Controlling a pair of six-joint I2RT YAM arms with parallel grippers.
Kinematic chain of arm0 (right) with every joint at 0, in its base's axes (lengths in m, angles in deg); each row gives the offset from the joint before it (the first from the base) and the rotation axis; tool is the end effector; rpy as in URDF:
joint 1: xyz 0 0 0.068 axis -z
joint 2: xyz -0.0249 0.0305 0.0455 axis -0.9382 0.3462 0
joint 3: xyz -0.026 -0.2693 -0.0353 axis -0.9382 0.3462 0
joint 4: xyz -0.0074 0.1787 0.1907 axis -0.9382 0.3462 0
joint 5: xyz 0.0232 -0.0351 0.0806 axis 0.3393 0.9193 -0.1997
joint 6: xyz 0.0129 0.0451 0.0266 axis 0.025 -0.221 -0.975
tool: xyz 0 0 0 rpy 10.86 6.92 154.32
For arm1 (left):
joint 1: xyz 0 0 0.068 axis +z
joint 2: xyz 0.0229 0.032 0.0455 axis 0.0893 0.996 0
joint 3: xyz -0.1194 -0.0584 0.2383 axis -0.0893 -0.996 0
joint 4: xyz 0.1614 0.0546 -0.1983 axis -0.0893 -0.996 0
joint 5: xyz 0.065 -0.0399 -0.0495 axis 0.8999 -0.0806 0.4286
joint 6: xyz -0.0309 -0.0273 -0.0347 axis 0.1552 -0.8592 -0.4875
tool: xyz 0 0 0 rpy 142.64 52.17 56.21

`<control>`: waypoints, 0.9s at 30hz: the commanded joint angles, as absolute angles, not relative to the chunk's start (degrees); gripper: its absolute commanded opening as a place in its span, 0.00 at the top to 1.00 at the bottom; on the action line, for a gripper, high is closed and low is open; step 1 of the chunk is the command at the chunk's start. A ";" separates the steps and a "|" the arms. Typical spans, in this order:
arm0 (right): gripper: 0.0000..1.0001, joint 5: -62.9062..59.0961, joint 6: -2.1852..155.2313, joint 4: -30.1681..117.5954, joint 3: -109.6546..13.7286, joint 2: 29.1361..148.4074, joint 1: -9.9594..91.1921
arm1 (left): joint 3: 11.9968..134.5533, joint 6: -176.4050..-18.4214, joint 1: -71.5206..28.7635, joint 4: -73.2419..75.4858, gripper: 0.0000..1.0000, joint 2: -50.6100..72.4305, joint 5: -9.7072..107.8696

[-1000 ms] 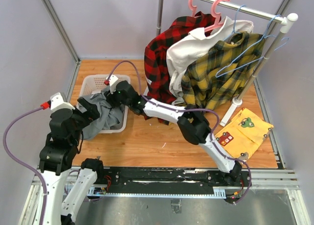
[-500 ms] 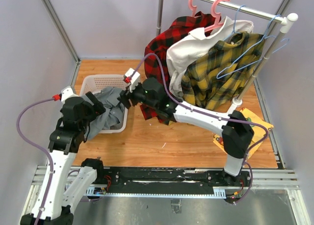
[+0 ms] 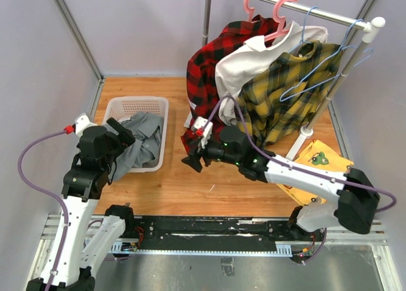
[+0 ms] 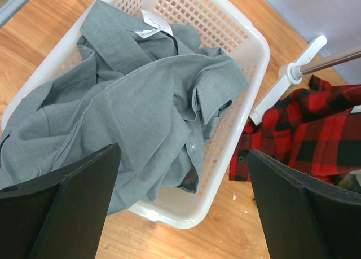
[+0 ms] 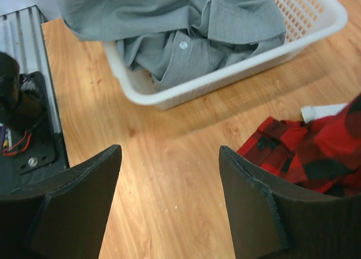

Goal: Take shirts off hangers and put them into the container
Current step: Place the shirt in the bin.

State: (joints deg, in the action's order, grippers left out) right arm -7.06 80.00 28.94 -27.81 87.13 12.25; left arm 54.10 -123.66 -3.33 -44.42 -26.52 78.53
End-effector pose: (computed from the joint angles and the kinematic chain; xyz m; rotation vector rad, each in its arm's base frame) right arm 0.1691 0.2800 0.3099 -0.9874 1.5515 0.9578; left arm 0.1276 -0.0060 0.3464 -0.7301 1.8973 -0.1257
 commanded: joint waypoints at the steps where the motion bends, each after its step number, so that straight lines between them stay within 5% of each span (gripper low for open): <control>1: 0.29 -7.09 78.55 29.89 -21.85 78.63 12.79 | 52.89 -125.70 -3.58 -43.44 0.00 -28.17 80.49; 15: 0.29 -1.87 77.35 39.36 -15.82 60.99 12.78 | 48.64 -130.00 -2.69 -32.75 0.00 -12.77 85.42; 27: 0.25 5.58 77.78 45.52 -14.27 49.84 12.79 | 49.80 -127.32 6.79 -8.80 0.01 23.58 51.36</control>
State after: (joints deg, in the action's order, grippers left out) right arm 1.92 78.19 43.63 -15.90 52.77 12.25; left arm 47.15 -129.34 6.57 -17.12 17.17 64.04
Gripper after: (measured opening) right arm 0.744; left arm 0.981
